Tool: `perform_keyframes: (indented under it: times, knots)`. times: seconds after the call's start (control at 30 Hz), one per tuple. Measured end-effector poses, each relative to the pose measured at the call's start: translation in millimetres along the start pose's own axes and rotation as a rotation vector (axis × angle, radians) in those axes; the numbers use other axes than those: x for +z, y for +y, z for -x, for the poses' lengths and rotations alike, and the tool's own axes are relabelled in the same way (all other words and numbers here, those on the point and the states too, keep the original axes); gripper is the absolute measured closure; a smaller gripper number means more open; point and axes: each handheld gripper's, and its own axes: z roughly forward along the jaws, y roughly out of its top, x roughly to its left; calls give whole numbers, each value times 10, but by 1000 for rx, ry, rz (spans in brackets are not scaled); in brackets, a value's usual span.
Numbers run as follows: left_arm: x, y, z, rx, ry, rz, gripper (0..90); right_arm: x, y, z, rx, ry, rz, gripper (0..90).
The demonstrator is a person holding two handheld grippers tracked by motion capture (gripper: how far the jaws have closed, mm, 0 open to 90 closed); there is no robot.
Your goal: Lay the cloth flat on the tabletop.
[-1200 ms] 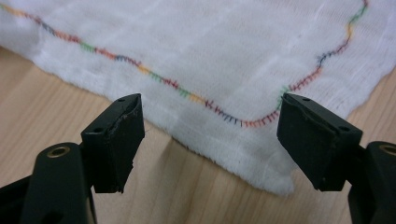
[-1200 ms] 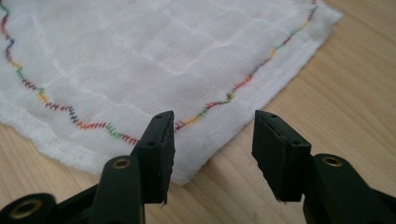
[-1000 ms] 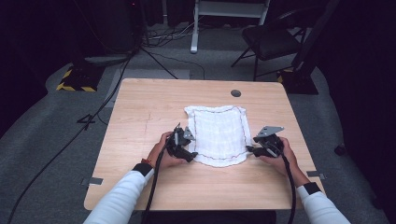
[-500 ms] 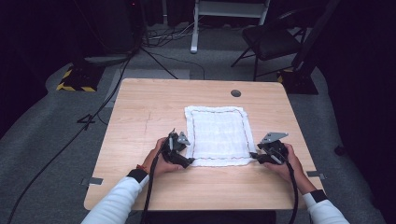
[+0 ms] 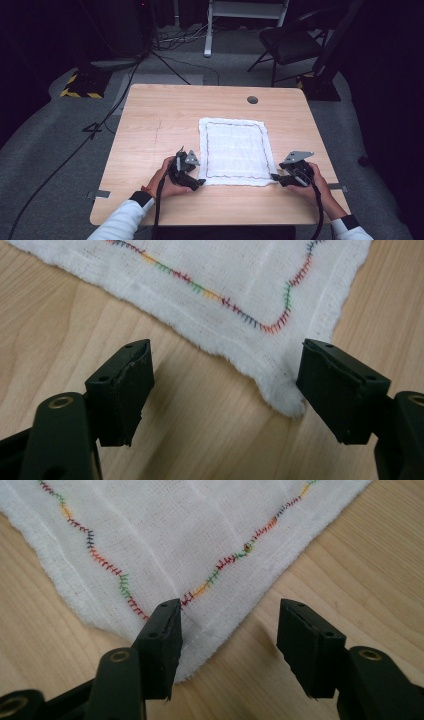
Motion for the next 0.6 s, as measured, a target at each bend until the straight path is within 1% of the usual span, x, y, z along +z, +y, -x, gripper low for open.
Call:
perform_keyframes:
  times: [0.03, 0.07, 0.13, 0.17, 0.2, 0.23, 0.27, 0.33, 0.4, 0.47, 0.53, 0.6]
  knots:
    - [-13, -25, 19, 16, 10, -4, 218, -13, -8, -20, -4, -3, -3, 438]
    - [-34, -51, 28, 11, 7, -5, 215, -24, -16, -30, -13, -9, -6, 436]
    - [-74, -103, 44, -1, 14, -2, 218, -38, -31, -43, -12, -13, -7, 420]
    - [-97, -128, 42, 1, 13, 6, 220, -47, -34, -40, -15, -18, -7, 407]
    - [-130, -147, 41, -4, 14, 11, 219, -57, -35, -37, -13, -19, 2, 404]
    - [-166, -162, 37, -2, 22, 28, 219, -71, -35, -36, -7, -16, 18, 402]
    - [-206, -176, 26, -5, 21, 44, 218, -87, -31, -38, 0, -9, 43, 398]
    - [-283, -204, -7, -23, 21, 75, 215, -120, -16, -60, -9, 12, 82, 396]
    - [-346, -237, -41, -36, 22, 98, 214, -142, 8, -96, -20, 17, 112, 396]
    - [-391, -257, -77, -41, 49, 110, 216, -160, 33, -128, -25, 35, 149, 399]
    - [-420, -265, -122, -51, 66, 120, 216, -168, 74, -166, -38, 36, 184, 420]
    - [-430, -268, -174, -58, 85, 128, 218, -164, 119, -221, -55, 59, 215, 433]
